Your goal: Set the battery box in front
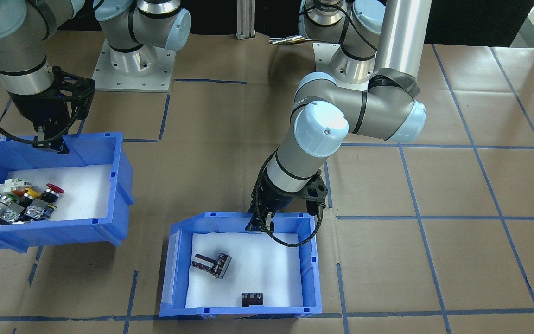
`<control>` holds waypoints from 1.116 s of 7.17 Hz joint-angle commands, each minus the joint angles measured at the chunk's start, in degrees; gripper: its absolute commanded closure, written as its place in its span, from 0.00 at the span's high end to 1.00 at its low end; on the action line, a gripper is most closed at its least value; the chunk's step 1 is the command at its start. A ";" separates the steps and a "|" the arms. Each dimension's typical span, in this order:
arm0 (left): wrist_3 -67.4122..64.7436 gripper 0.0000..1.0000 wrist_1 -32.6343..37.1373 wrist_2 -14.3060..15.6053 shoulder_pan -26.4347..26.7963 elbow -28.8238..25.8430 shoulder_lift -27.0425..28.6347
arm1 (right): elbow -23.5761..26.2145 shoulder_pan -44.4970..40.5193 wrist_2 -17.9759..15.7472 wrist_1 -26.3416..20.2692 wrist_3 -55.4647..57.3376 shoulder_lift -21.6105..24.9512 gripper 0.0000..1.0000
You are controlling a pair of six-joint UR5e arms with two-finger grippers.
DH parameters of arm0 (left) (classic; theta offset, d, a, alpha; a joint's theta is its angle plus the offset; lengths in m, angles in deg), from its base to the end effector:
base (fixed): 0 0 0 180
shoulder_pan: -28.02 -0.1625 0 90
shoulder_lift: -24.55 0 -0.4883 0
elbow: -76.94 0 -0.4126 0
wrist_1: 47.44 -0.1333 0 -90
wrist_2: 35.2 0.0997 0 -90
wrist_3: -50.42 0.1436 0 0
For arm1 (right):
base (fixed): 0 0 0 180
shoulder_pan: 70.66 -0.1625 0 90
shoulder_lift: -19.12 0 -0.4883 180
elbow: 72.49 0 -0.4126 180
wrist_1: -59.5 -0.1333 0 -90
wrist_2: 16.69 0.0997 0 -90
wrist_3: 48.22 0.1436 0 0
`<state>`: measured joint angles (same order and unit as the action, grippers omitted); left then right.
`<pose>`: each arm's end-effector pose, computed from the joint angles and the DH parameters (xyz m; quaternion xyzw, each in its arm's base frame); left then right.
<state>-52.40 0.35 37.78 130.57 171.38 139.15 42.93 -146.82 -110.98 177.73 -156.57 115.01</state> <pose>-0.3216 -0.6377 0.2952 0.6844 -0.7051 -0.0636 0.1744 0.0092 -0.4750 0.3838 0.7298 -0.6784 0.0040 0.0844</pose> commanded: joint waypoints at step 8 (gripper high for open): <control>58.23 0.99 37.68 8.93 -7.96 2.15 -24.31 | 15.44 -14.14 0.07 -2.82 19.43 15.65 0.00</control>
<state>-8.09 32.70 45.95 124.30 172.88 118.19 57.08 -154.87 -110.42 174.87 -144.64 130.14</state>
